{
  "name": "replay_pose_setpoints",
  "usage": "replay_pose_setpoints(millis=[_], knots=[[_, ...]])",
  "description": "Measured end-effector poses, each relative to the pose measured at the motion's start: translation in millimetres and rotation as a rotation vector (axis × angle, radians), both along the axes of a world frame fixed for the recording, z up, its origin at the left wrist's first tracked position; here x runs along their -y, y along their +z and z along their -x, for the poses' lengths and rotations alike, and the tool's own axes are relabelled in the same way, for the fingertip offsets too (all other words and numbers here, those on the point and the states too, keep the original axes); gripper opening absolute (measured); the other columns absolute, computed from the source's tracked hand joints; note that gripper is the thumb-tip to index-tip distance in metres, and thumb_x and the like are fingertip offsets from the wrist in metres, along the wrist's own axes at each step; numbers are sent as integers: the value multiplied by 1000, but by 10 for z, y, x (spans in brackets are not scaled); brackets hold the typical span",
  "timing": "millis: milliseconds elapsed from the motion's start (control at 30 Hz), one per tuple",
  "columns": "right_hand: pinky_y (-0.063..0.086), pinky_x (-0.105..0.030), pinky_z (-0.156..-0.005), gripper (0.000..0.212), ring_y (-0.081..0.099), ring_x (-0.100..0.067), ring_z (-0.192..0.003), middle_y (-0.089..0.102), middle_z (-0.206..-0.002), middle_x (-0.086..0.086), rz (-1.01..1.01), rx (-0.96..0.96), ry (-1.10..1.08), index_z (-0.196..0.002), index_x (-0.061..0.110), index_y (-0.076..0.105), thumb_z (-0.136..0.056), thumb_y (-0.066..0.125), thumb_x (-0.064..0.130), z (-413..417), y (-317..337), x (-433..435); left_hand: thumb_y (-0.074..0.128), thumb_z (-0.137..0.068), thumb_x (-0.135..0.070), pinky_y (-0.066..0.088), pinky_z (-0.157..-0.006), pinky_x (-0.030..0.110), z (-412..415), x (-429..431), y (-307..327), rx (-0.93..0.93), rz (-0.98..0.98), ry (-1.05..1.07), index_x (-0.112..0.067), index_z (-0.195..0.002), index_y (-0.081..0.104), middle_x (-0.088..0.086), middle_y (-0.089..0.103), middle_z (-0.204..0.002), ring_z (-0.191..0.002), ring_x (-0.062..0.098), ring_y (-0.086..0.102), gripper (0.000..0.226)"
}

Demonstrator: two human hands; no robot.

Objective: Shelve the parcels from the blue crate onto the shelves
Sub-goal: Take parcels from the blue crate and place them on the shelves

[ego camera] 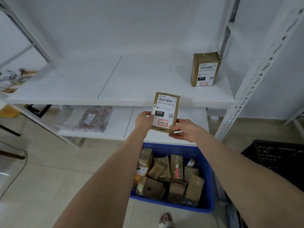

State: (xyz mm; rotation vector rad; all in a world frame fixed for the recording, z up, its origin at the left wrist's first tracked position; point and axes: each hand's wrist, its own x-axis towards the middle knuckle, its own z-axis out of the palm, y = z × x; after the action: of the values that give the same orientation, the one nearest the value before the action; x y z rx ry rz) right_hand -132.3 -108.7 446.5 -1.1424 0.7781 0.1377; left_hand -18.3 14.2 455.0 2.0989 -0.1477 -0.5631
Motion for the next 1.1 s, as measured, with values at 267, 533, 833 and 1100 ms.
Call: replay_pose_setpoints(millis=[267, 533, 833, 1100], knots=[[58, -35, -80, 36, 65, -27, -100, 67, -112, -12, 60, 17, -45, -114, 12, 59, -86, 62, -9, 182, 195, 70, 44, -96, -9, 52, -90, 38, 180, 103, 255, 27, -44, -50, -8, -124, 57, 11, 65, -116, -102, 26, 62, 31], [57, -35, -81, 33, 63, -26, -102, 67, -110, -11, 109, 79, -59, -104, 11, 60, -85, 57, -15, 158, 523, 14, 51, -93, -22, 54, -89, 44, 177, 42, 582, 48, 83, -53, -15, -131, 50, 10, 65, -117, -101, 28, 65, 39], [56, -36, -80, 32, 64, -25, -102, 67, -111, -11, 187, 177, -107, -113, 9, 60, -84, 67, -3, -204, 1170, -81, 59, -89, -21, 53, -90, 46, -254, -73, 1218, 150, 173, -118, -15, -122, 57, 13, 66, -116, -102, 31, 65, 34], [58, -37, -82, 42, 68, -25, -97, 69, -109, -8, 375, 286, -195, -119, 11, 59, -81, 76, 8, -675, 2052, -323, 61, -90, -16, 55, -84, 48, -843, -302, 2110, 260, 312, -183, -8, -120, 56, 18, 66, -109, -99, 33, 65, 31]])
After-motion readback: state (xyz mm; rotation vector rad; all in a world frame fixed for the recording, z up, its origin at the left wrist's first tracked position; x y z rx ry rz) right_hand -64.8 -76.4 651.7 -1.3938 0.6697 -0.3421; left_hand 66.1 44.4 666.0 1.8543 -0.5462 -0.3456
